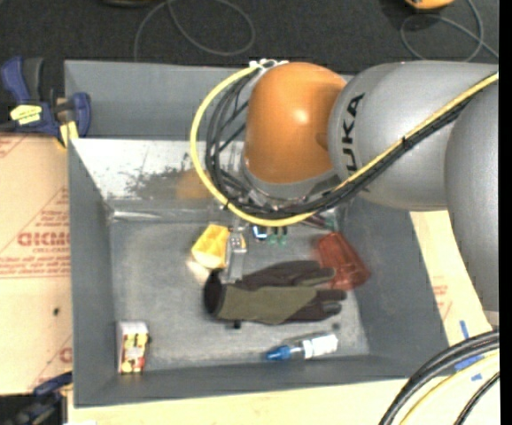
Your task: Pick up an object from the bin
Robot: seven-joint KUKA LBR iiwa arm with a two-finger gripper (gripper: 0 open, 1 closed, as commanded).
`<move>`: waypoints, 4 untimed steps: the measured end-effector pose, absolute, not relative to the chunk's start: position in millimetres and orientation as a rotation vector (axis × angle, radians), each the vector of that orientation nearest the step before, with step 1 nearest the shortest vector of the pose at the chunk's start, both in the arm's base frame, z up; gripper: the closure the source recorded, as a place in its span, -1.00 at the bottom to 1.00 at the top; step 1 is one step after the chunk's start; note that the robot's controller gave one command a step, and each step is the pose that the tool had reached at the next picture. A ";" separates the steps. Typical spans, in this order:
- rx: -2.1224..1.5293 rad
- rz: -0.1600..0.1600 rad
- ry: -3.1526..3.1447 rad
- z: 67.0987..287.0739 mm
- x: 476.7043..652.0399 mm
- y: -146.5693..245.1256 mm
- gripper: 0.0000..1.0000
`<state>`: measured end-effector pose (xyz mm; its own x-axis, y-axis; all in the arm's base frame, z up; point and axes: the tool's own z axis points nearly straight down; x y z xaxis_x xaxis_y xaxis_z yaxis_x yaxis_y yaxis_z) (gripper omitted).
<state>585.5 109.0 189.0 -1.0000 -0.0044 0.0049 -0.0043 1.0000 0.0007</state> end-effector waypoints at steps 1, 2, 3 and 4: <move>0.004 -0.002 -3.145 193.9 586.9 108.5 -1.00; 0.094 -0.002 -3.150 170.3 575.0 102.2 -1.00; 0.159 -0.003 -3.146 110.6 558.5 68.6 -1.00; -0.484 -0.023 -3.139 81.9 598.1 69.3 1.00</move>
Offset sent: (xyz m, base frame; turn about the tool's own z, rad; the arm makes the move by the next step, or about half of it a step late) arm -0.0471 -0.0255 -0.0883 -0.1952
